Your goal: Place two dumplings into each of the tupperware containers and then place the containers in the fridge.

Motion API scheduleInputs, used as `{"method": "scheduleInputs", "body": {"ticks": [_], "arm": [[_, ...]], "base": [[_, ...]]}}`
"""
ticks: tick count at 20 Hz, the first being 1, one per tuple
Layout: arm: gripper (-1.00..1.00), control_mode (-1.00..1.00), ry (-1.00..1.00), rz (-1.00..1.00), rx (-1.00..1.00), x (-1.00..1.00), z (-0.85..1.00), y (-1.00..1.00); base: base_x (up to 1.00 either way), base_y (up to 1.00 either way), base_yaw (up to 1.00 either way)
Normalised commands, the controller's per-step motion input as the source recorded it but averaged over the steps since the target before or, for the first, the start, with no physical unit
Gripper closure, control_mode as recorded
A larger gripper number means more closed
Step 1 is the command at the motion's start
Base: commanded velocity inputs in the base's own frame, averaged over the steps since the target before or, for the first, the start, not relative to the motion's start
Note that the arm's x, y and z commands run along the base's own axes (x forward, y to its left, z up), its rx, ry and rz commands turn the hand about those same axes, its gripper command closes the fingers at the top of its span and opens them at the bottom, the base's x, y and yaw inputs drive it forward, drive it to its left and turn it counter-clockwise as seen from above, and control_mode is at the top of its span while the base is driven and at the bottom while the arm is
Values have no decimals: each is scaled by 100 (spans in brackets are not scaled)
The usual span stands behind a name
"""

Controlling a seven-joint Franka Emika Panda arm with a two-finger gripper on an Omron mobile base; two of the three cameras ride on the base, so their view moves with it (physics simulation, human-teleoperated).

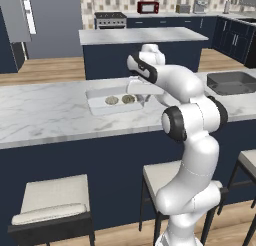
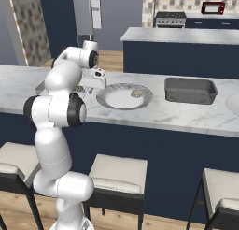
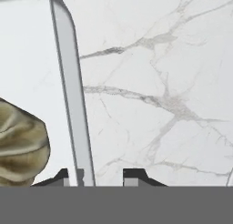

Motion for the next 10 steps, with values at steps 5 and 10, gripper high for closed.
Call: {"method": "scheduleInputs", "body": {"ticks": [5, 10], "arm": [[100, -100, 0, 0, 0, -1, 3, 0], [100, -100, -1, -7, 0, -39, 85, -1]], "base": [[0, 0, 0], [0, 0, 0]]}}
